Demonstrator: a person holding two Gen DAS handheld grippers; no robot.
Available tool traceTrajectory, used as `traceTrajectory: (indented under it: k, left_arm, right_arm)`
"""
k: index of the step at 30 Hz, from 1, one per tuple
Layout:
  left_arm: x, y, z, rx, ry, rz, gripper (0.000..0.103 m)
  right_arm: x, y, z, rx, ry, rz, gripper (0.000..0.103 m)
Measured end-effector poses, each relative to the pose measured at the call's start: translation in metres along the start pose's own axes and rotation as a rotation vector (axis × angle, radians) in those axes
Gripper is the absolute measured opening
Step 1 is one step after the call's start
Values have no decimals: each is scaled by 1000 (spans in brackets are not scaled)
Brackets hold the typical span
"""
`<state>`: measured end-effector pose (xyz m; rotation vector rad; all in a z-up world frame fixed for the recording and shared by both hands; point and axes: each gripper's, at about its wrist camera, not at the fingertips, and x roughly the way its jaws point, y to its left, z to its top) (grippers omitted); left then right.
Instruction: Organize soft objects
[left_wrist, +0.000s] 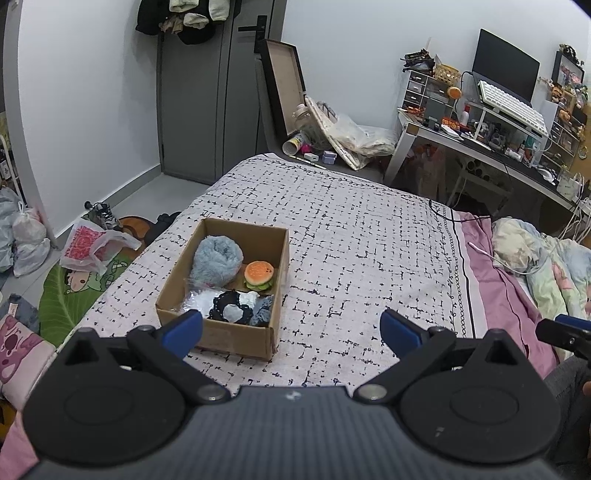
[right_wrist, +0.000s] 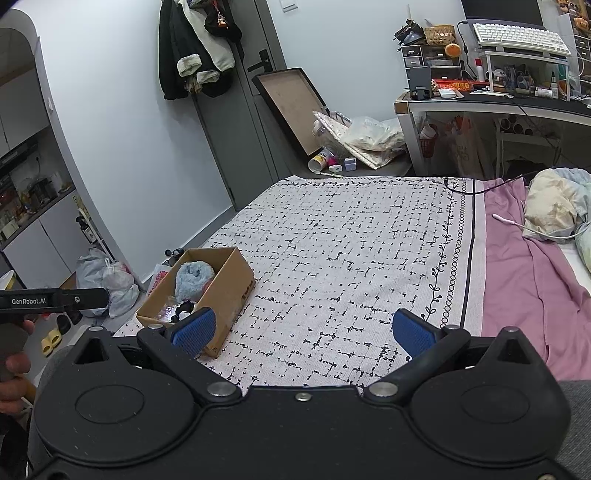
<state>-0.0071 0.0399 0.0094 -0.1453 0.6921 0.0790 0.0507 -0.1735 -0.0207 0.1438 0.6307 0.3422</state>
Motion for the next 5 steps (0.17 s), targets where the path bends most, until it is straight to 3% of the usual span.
traceTrajectory:
  k: [5]
  left_arm:
    - [0, 0, 0, 14, 2, -5, 101]
  right_arm:
    - [0, 0, 0, -1, 2, -1, 103]
